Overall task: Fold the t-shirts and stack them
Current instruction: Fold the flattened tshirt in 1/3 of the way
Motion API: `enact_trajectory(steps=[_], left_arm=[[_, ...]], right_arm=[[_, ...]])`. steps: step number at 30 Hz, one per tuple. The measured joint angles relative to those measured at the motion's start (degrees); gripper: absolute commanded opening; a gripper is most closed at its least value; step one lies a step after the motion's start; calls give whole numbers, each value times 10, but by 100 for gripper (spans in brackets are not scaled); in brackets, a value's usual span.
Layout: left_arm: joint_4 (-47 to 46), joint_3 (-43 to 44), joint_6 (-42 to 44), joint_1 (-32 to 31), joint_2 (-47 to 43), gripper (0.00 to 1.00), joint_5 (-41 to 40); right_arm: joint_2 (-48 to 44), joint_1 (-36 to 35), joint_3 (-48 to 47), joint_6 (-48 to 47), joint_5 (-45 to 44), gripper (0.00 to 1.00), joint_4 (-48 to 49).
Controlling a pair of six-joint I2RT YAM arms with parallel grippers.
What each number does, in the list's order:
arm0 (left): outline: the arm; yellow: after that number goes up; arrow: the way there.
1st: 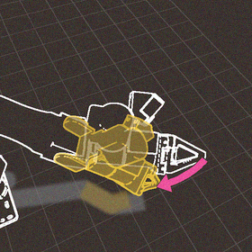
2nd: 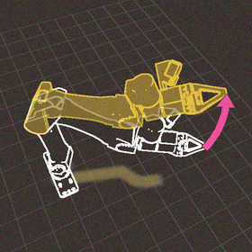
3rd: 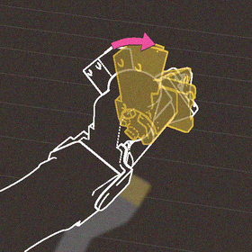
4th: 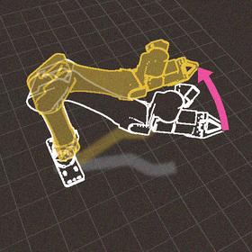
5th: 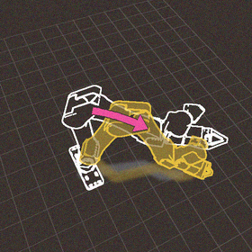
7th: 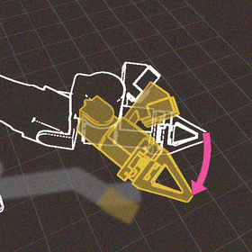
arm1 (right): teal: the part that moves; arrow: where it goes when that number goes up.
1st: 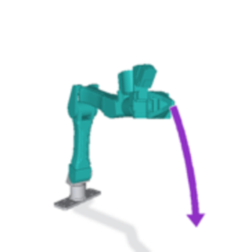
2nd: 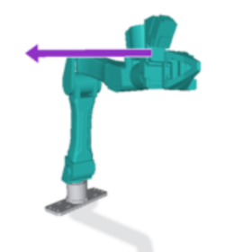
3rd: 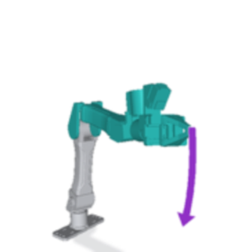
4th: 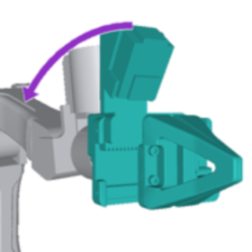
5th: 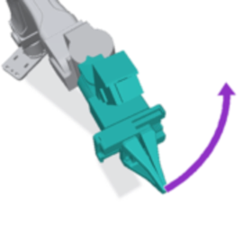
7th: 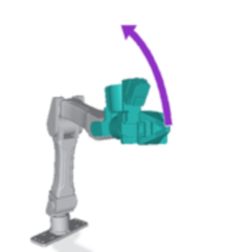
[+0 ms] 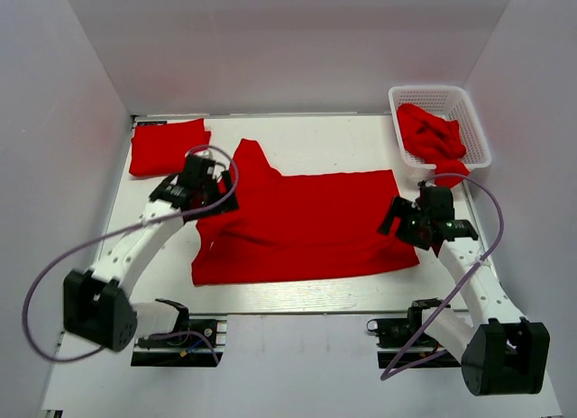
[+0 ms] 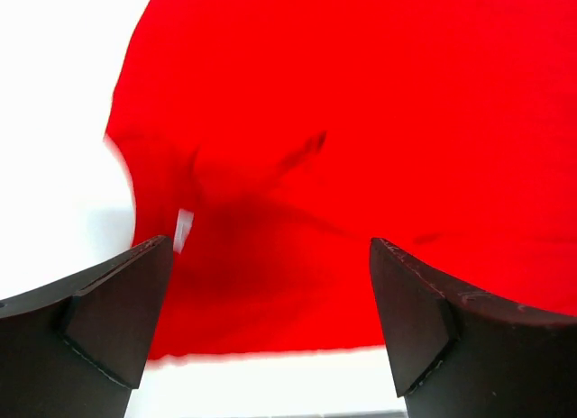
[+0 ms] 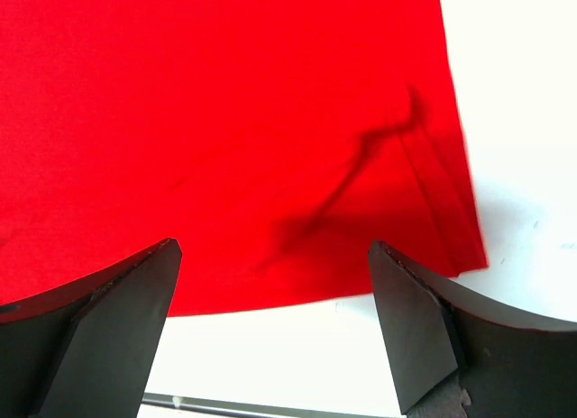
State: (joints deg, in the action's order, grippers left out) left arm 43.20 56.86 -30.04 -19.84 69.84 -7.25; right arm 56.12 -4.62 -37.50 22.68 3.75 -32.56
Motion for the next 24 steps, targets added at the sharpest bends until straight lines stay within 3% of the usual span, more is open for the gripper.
enact_trajectory(steps=[3, 7, 13, 20, 23, 24], left_arm=[[-18, 37, 37, 0, 82, 100, 2], [-21, 51, 61, -1, 164, 91, 12], [-56, 47, 107, -3, 191, 81, 57], [-86, 45, 131, -8, 242, 79, 62], [-89, 41, 134, -9, 247, 68, 57], [-90, 40, 134, -9, 247, 58, 57]], right_arm=[[9, 0, -17, -19, -2, 90, 0], [21, 0, -19, -32, -6, 90, -3], [41, 0, -21, -38, -12, 90, -4], [45, 1, -21, -38, -12, 90, -4], [45, 1, -21, -38, -12, 90, -4], [45, 1, -21, -38, -13, 90, -4]])
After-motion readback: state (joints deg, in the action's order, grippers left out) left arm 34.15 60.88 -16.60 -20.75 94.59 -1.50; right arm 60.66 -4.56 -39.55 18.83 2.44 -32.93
